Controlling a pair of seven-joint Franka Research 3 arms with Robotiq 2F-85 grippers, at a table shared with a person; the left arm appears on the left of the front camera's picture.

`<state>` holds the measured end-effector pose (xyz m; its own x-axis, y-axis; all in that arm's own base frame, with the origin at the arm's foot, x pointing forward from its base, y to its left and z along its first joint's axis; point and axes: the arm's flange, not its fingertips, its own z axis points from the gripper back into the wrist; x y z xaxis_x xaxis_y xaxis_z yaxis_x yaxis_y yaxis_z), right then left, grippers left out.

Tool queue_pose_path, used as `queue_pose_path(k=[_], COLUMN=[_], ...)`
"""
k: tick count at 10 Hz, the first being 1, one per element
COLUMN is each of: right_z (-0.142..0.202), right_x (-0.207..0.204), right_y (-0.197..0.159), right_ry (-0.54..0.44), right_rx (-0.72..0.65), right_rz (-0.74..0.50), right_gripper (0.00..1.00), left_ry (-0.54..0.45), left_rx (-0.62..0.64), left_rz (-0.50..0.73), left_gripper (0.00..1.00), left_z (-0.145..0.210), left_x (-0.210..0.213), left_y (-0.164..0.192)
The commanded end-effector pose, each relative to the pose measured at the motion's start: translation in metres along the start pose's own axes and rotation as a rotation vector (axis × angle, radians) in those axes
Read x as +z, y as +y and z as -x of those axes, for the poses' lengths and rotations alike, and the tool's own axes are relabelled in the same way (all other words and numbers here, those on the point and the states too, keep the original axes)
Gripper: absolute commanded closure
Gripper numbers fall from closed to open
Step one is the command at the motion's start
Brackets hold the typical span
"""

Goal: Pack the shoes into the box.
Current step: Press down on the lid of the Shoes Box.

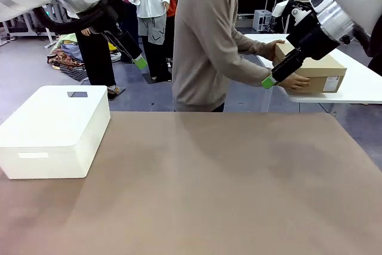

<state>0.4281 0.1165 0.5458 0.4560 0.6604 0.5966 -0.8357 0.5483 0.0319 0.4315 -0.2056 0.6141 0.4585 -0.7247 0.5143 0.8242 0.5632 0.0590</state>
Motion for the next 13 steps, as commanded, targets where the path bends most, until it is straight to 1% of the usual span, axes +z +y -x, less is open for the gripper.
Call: queue_pose_path(k=[1, 13], right_z=[-0.0014, -0.0014], right_x=[0.0011, 0.0011], right_y=[-0.0001, -0.0001], right_ry=[0.009, 0.009], right_rx=[-0.001, -0.001], right_rz=[0.005, 0.005], right_gripper=[0.0, 0.0], left_ry=[-0.007, -0.007], left_rx=[0.002, 0.002], left_rz=[-0.005, -0.005], left_gripper=[0.0, 0.0], left_z=[0.0005, 0.0005], left_x=[0.0011, 0.0011], left_y=[0.001, 0.001])
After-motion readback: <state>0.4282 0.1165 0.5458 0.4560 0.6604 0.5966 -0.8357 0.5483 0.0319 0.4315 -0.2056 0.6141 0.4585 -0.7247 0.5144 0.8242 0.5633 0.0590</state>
